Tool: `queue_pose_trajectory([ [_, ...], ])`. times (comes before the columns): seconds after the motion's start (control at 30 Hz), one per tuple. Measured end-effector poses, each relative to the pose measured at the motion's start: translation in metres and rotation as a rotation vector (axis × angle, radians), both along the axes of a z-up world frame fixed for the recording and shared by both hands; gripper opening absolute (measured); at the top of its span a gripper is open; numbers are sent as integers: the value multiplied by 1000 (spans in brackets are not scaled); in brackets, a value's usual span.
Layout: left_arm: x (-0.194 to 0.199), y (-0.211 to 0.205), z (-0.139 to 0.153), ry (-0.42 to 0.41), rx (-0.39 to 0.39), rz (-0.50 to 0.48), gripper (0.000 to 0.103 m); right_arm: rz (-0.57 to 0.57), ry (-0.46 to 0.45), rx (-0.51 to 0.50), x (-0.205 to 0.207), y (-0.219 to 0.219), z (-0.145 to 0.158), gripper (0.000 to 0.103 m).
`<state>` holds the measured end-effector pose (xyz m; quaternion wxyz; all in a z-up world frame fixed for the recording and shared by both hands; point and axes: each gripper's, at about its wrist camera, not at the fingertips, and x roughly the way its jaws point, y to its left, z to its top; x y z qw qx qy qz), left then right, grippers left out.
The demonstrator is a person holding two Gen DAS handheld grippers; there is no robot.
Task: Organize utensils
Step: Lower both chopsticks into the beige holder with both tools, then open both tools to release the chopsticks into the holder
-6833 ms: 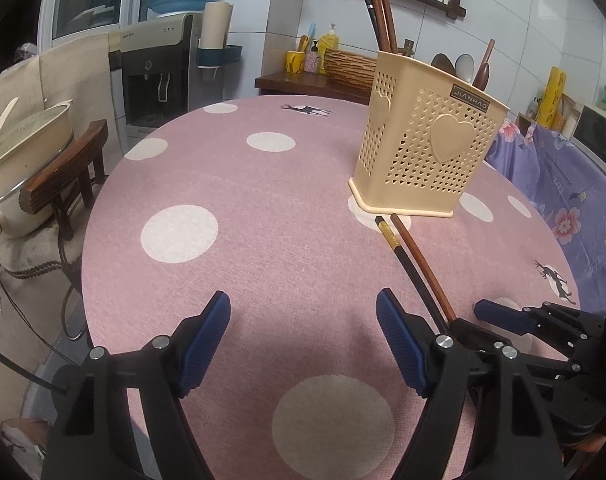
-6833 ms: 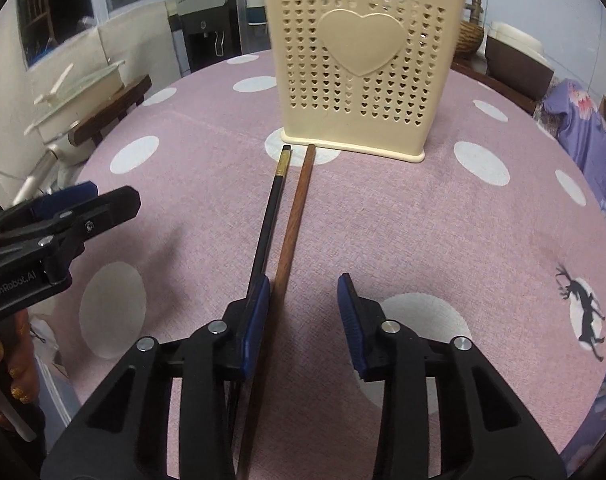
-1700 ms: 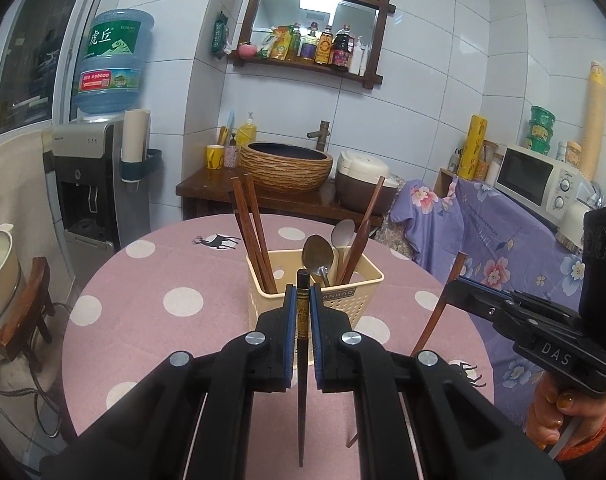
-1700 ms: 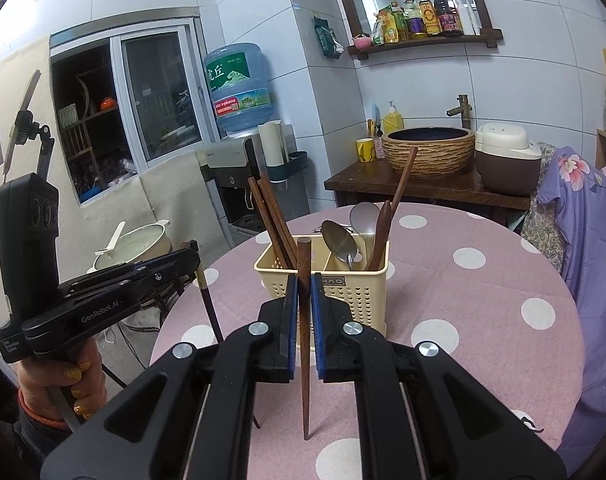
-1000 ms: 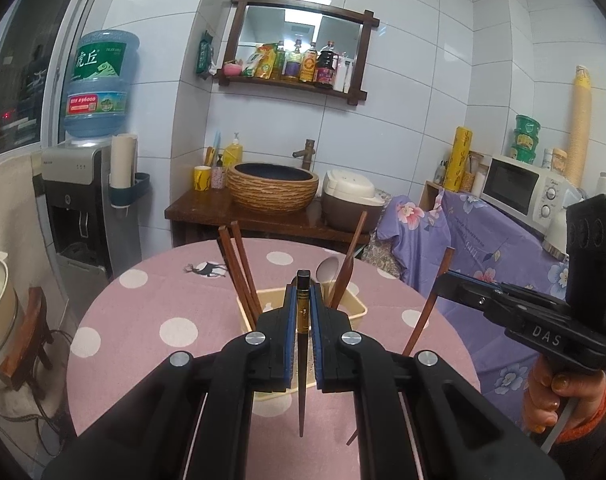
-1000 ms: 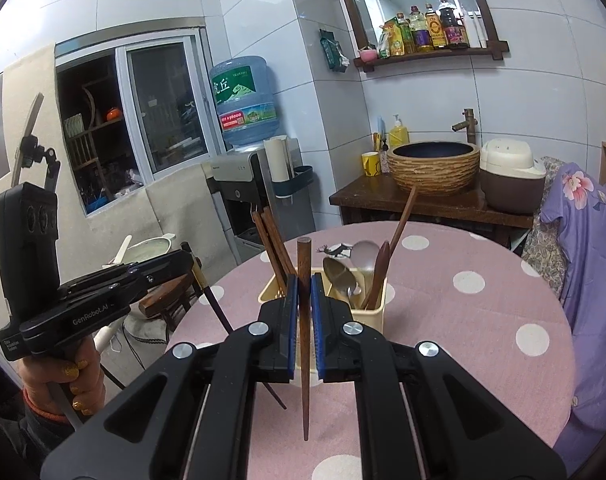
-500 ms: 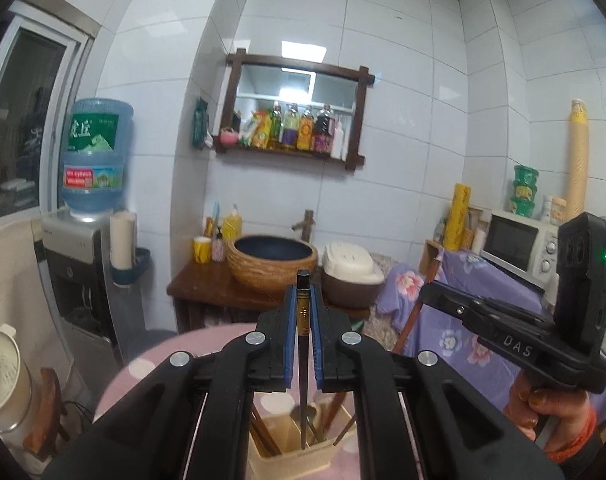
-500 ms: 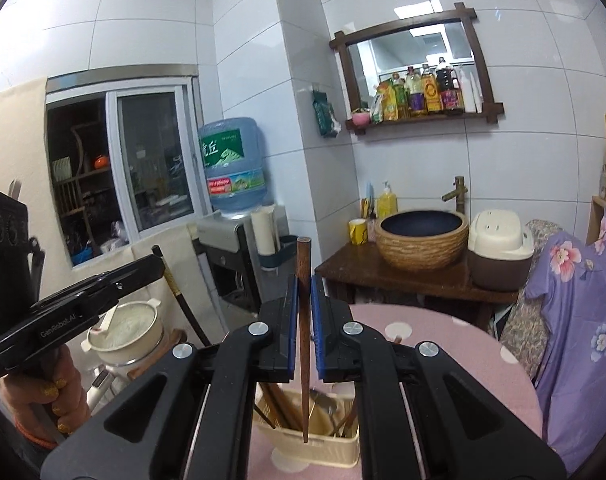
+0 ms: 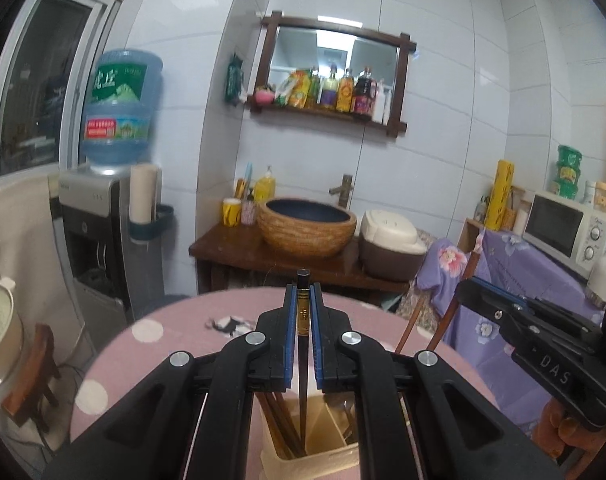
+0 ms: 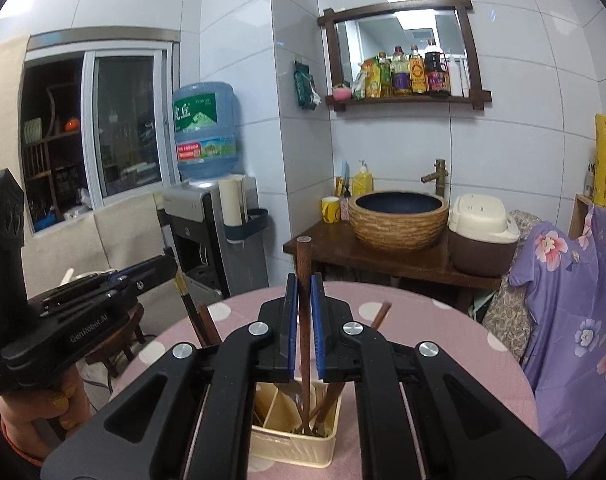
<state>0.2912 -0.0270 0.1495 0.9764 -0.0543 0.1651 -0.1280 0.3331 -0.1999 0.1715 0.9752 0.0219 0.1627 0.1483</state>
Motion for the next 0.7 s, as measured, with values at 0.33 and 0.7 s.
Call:
queue_pose_trajectory([
  [0.33,15,0,-47,104,11,8,8,-9,77,14,10,-5,-42,8],
  [0.7,5,-1,-47,79,28,-4,21,-26,63,-7,2,-3,-58,9],
])
